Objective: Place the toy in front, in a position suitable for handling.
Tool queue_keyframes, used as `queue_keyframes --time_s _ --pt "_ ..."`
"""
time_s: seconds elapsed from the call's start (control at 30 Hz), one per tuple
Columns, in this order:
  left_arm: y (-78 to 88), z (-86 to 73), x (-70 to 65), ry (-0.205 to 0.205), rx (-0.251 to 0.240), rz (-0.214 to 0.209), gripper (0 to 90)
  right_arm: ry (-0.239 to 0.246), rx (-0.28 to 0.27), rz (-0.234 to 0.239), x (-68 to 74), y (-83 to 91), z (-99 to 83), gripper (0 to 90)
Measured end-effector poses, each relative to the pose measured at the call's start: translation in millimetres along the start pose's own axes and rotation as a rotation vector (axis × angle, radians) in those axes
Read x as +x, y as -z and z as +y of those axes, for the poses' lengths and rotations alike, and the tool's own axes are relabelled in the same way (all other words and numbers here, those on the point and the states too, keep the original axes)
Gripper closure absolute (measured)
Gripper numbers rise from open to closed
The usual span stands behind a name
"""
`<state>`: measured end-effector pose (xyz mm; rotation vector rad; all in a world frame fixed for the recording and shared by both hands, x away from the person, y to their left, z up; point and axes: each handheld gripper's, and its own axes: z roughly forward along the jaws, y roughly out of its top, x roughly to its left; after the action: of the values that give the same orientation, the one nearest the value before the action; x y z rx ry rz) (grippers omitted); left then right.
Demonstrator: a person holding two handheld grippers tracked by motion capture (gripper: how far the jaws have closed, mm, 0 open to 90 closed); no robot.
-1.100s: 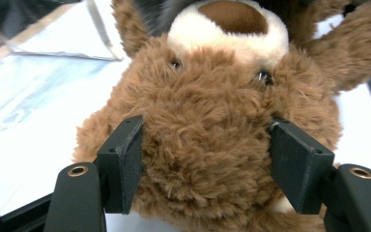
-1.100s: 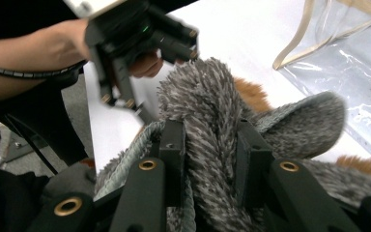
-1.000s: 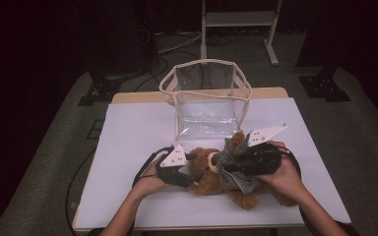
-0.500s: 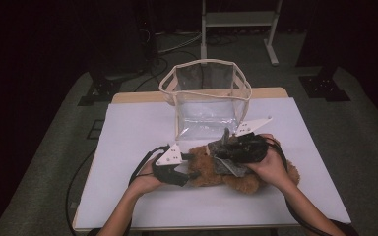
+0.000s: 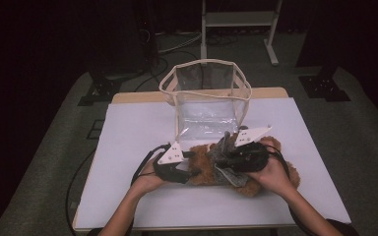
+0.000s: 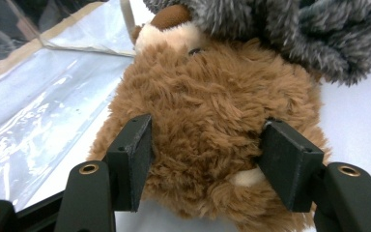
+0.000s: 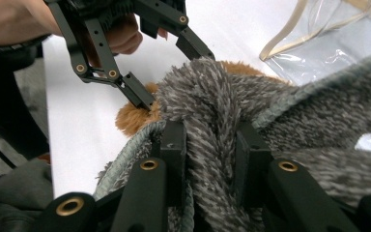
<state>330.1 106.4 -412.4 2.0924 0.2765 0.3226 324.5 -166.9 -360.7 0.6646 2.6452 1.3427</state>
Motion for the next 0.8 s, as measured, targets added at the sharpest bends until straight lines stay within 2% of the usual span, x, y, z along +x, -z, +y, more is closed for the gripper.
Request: queue_keyframes --time_s 0.1,0.27,0.37,0.5,0.57,0.67,0.8 --pt "-1.2 0.2 -1.1 -0.003 0.003 -0.011 38.9 0.014 -0.014 0.001 2.5 -1.3 10.7 69.6" --pt "-1.6 -1.0 -2.9 -0.008 0.005 -0.020 39.4 0.035 -0.015 0.015 1.6 -16.1 31.3 69.6" --pt "0.5 -0.8 -0.7 0.001 0.014 -0.012 36.4 0.039 -0.005 0.024 2.1 -20.5 29.7 69.8" --pt "5.1 0.5 3.0 0.004 0.007 -0.009 33.1 0.035 0.000 0.031 4.1 -12.8 19.7 69.9" --pt "3.0 -0.1 2.3 0.011 0.005 -0.032 34.7 0.024 -0.006 0.035 3.2 -7.3 18.6 69.9" --pt "-1.7 0.0 -2.4 -0.003 0.004 -0.055 37.0 0.022 -0.020 0.037 0.8 -3.3 26.7 69.9" --pt "-1.4 -0.9 -5.5 -0.018 0.007 -0.068 38.3 0.036 -0.012 0.039 -2.8 -11.6 44.3 69.9"
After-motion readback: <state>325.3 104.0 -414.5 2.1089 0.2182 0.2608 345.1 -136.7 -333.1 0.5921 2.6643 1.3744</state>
